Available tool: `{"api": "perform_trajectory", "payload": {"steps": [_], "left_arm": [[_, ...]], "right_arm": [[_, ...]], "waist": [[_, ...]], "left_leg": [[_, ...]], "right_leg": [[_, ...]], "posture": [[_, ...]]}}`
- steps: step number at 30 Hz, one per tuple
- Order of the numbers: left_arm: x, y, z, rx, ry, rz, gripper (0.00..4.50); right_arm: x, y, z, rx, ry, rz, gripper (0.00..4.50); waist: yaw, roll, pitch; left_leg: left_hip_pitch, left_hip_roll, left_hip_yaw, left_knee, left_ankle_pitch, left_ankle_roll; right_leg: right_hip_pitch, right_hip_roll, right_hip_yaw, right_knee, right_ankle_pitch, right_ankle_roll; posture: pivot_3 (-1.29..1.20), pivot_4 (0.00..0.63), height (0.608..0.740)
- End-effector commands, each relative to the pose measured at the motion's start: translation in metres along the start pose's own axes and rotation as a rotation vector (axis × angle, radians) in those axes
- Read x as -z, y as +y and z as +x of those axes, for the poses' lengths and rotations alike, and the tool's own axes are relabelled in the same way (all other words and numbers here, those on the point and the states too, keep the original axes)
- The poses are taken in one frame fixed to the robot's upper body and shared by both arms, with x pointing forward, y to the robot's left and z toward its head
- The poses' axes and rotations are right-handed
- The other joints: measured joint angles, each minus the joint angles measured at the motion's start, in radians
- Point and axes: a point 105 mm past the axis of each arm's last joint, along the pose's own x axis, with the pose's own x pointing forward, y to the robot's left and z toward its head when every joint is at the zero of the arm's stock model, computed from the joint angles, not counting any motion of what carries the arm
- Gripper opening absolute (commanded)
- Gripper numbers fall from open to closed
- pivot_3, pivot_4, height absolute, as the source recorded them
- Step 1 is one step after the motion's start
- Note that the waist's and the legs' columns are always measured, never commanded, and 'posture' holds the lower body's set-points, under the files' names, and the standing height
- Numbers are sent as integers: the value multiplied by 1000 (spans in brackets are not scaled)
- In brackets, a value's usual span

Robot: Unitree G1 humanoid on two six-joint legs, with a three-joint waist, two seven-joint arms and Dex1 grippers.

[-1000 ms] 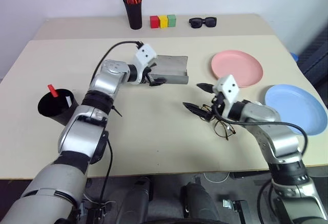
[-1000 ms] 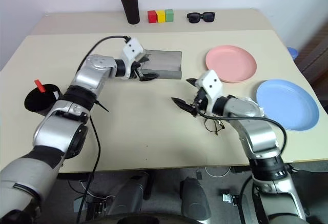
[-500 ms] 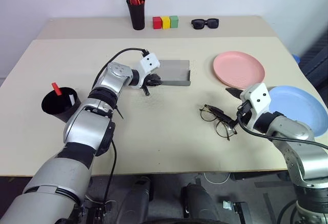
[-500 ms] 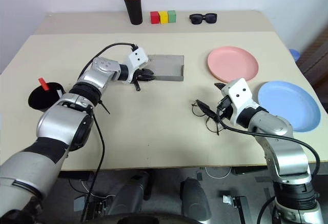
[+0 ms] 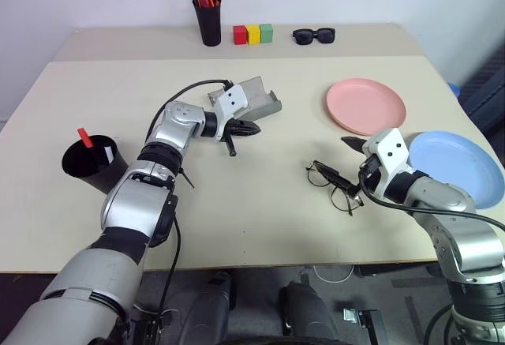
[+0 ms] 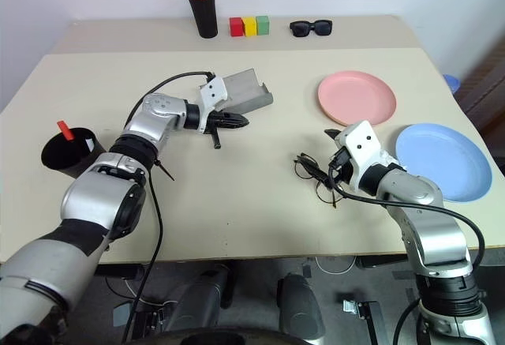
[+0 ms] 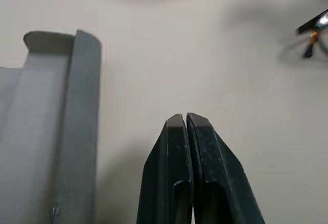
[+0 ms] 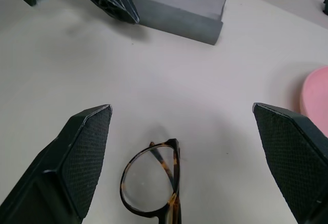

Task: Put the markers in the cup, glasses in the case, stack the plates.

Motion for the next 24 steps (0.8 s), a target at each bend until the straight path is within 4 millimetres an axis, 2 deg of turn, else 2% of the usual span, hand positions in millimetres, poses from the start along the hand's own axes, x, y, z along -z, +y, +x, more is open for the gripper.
{"api": "perform_trajectory", "payload": {"steps": [1,3,4,5,9,15,23,24], "left_arm": [[-17,11,-12,-47,-78,-24,34],[-16,19,-15,-104,-77,-62,34],[-13,26,-17,-160,-66,-95,420],[-11,32,-18,-207,-53,-117,579],[-2,45,-18,-345,9,-186,2399],[4,40,-2,-359,38,-217,2469],[17,36,3,-369,116,-198,2469],[17,35,3,-362,107,-206,1959]], "right_arm": [[-11,2,3,-11,-43,-30,4500],[-10,3,4,-14,-45,-28,4500],[-10,4,5,-17,-45,-28,4500],[-10,5,6,-21,-47,-26,4500],[-10,8,9,-31,-53,-23,4500],[-8,14,12,-45,-60,-16,4500],[-7,16,13,-48,-62,-13,4500],[-7,17,13,-48,-62,-12,4500]], "waist": [[0,0,0],[0,0,0],[0,0,0],[0,0,0],[1,0,0],[1,0,0],[0,0,0],[0,0,0]], "left_leg": [[0,0,0,0,0,0],[0,0,0,0,0,0],[0,0,0,0,0,0],[0,0,0,0,0,0],[0,0,0,2,0,0],[0,0,0,2,0,0],[0,0,0,2,0,0],[0,0,0,2,0,0]], "right_leg": [[0,0,0,0,0,0],[0,0,0,0,0,0],[0,0,0,0,0,0],[0,0,0,1,0,0],[0,0,0,2,0,0],[0,0,0,2,0,0],[0,0,0,2,0,0],[0,0,0,2,0,0]], "posture": [[0,150,734],[0,150,734],[0,150,734],[0,150,734],[0,150,734],[0,150,734],[0,150,734],[0,150,734]]}}
